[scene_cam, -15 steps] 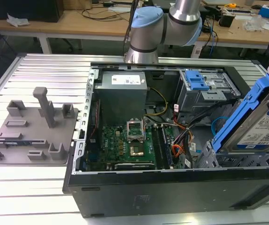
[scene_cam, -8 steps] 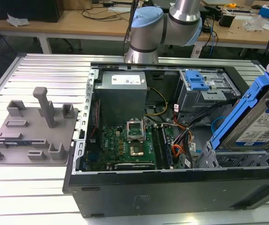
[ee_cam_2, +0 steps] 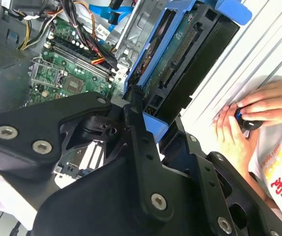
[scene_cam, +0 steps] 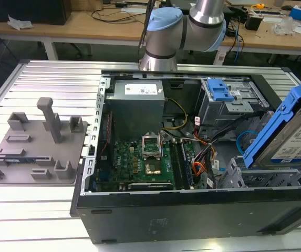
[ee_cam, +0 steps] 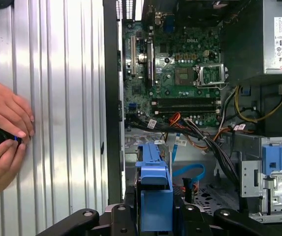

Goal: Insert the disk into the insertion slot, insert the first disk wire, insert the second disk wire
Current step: 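Insert the disk into the insertion slot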

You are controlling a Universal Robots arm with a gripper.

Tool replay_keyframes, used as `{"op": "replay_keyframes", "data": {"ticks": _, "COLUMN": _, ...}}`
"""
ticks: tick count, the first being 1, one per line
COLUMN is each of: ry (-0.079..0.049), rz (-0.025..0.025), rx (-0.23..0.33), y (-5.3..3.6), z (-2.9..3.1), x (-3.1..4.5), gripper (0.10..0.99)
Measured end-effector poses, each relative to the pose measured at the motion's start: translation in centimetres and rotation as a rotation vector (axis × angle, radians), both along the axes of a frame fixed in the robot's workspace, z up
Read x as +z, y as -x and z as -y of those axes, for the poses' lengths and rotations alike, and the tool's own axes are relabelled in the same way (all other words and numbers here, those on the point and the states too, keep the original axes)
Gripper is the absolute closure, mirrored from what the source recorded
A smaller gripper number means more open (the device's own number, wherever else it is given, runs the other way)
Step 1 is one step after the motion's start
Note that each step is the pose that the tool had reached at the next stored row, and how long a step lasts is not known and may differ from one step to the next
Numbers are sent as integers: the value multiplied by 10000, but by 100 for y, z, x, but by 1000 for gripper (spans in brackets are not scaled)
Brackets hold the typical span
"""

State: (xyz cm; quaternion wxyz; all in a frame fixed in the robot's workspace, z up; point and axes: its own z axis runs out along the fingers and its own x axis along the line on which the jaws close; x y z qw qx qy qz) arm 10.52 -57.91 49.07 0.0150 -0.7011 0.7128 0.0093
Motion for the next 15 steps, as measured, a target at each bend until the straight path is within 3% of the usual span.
{"op": "replay_keyframes", "data": {"ticks": 3, "ry": 0, "rz": 30, "rx": -1, "y": 1, "z": 0, "x": 0, "gripper": 722}}
{"op": "replay_keyframes", "data": {"ticks": 15, "ry": 0, "rz": 32, "rx": -1, "y": -22, "z": -47, "x": -5, "gripper": 722}}
